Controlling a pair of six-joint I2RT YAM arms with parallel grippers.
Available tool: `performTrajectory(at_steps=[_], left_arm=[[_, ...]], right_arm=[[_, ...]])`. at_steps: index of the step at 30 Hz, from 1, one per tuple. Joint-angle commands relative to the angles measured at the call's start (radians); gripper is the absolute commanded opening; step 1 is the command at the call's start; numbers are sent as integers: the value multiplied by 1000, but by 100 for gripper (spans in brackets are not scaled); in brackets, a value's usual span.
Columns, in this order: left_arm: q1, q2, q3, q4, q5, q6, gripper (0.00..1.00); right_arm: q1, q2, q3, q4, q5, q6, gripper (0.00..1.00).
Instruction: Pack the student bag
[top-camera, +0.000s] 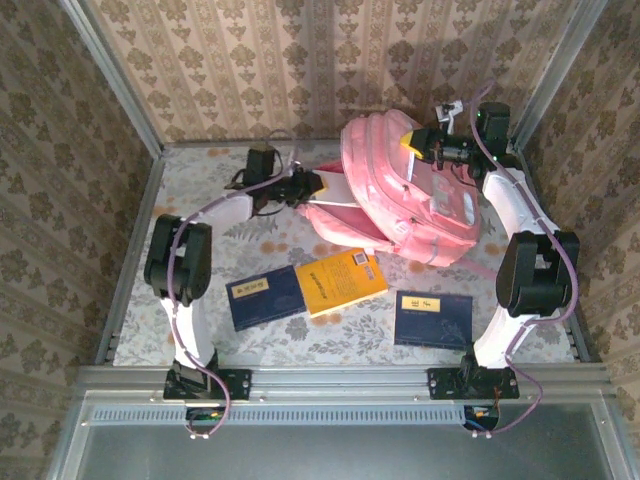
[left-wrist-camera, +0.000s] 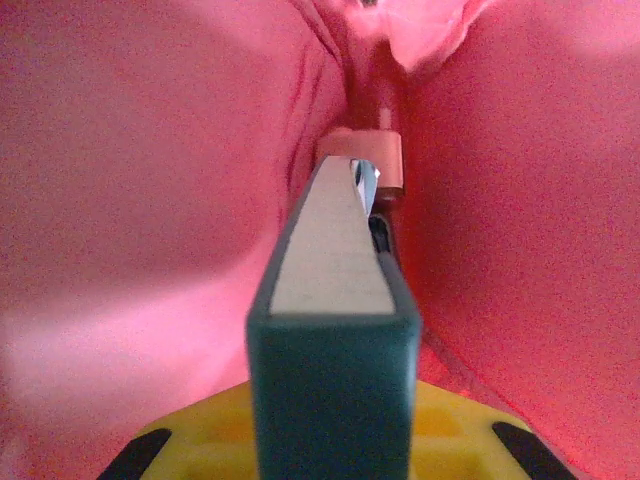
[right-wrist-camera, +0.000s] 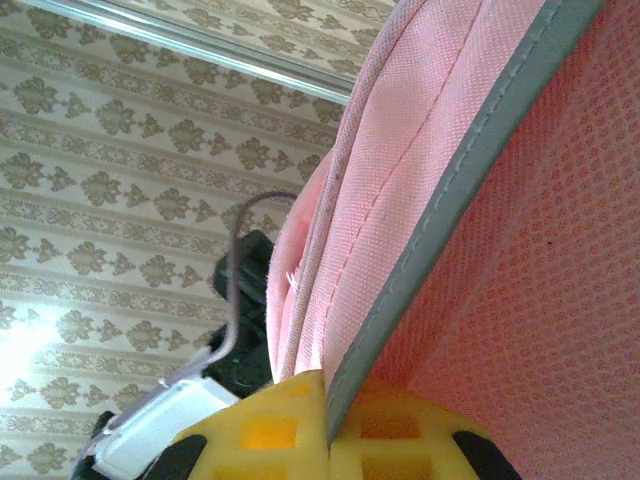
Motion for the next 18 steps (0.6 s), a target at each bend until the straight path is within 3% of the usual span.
performTrajectory(at_steps=[1,8,18], left_arm=[[-43,31,76,272,65,-161,0],[-139,163,182,353,54,-231,0],[-294,410,457,229,-2,-242,0]], right_arm=[[1,-78,18,164,-69,48,0],[14,-56,7,232,-60,115,0],[87,-28,16,232,-51,117,0]])
